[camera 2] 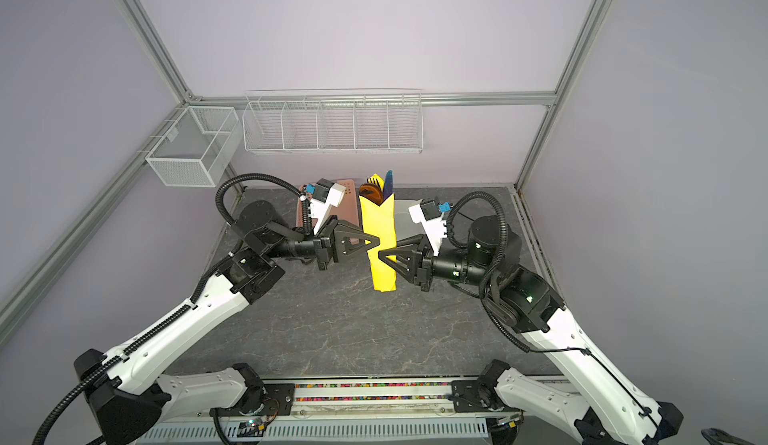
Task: Place the utensils on the paper napkin and roll it up
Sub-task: 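Carry the bundle with the left gripper to the basket while the right withdraws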
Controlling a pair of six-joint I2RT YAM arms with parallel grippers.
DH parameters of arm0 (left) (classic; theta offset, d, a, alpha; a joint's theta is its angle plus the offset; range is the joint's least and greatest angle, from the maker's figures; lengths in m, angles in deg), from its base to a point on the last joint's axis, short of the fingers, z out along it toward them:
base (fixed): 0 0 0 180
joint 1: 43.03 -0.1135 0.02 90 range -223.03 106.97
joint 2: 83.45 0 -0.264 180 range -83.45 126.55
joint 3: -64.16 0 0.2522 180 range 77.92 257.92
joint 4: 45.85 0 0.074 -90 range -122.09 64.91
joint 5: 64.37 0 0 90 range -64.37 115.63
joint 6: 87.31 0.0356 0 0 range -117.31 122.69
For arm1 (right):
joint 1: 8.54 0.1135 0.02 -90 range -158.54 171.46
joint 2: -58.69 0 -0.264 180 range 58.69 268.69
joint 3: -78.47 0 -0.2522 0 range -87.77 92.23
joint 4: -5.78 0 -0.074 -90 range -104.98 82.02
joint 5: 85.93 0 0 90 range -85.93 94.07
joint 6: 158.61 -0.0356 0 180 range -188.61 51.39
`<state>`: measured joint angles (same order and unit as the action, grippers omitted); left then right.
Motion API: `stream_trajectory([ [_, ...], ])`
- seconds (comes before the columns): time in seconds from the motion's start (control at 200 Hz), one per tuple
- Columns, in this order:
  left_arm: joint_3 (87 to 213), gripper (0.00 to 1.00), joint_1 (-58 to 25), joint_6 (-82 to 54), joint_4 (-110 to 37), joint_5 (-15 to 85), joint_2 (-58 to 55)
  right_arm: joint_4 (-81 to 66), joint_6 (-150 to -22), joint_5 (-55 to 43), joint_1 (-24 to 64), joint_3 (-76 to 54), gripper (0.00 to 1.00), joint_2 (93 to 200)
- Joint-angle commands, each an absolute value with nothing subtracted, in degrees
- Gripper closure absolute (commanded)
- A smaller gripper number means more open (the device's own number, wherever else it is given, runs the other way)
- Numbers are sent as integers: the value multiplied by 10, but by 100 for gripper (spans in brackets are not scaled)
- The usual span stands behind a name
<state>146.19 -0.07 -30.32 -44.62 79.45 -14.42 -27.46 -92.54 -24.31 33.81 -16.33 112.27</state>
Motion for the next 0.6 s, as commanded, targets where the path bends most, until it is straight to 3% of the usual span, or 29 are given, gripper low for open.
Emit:
stream_trajectory([
  [0.0, 1477, 100, -7, -275, -431, 784, -162, -268, -917, -227, 334, -160, 68, 1108],
  [0.595, 1473, 100, -119, -209, -237, 684, -159, -353, -909, -177, 242, -207, 63, 1096],
])
